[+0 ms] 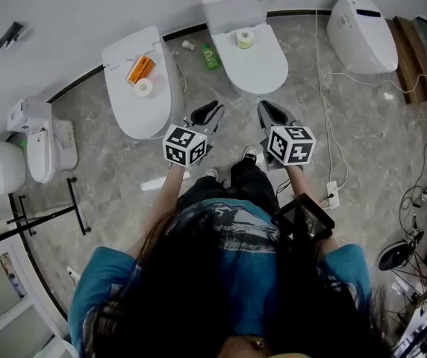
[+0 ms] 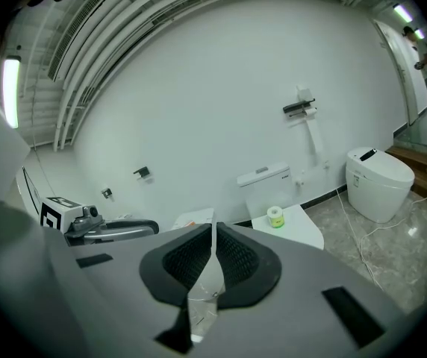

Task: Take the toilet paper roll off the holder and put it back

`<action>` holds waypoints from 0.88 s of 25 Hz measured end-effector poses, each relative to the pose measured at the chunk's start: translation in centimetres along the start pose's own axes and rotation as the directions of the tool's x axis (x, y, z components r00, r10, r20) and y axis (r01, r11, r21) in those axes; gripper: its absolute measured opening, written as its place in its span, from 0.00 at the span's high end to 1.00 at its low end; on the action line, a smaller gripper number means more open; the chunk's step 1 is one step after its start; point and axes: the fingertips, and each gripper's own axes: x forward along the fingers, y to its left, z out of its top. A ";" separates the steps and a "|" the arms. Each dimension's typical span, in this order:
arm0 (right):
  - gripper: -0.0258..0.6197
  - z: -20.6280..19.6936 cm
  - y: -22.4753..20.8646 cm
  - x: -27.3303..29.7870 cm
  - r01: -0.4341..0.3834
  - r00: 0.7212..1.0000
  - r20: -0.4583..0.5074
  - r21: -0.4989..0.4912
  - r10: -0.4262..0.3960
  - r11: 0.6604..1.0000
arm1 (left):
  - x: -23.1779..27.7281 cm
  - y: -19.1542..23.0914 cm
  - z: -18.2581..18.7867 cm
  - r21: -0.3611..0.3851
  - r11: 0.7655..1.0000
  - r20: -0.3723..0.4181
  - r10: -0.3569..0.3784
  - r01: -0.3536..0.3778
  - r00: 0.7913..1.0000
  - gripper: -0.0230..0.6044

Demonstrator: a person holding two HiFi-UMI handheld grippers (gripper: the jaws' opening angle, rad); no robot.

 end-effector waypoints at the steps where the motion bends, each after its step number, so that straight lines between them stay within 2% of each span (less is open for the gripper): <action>1: 0.91 -0.6 1.2 -0.1 0.004 1.000 0.000 0.002 -0.004 1.000 | -1.1 0.0 -0.3 0.007 1.000 -0.002 -0.013 0.013 1.000 0.85; 7: 0.91 -5.0 7.9 -1.3 0.054 0.998 0.014 0.065 -0.055 0.996 | -7.7 -0.3 -3.5 0.028 0.993 -0.025 -0.114 0.115 0.993 0.85; 12: 0.91 -8.0 11.8 -3.1 0.121 0.992 0.016 0.073 -0.123 0.990 | -11.4 -0.3 -5.5 0.029 0.984 -0.032 -0.177 0.178 0.984 0.85; 17: 0.91 -9.5 13.1 -5.7 0.160 0.987 0.014 0.081 -0.162 0.984 | -12.3 -2.1 -5.4 0.035 0.974 -0.010 -0.225 0.225 0.974 0.85; 22: 0.91 -10.4 13.8 -7.1 0.153 0.988 0.012 0.073 -0.155 0.986 | -13.0 -4.3 -5.9 0.068 0.965 -0.021 -0.251 0.252 0.968 0.85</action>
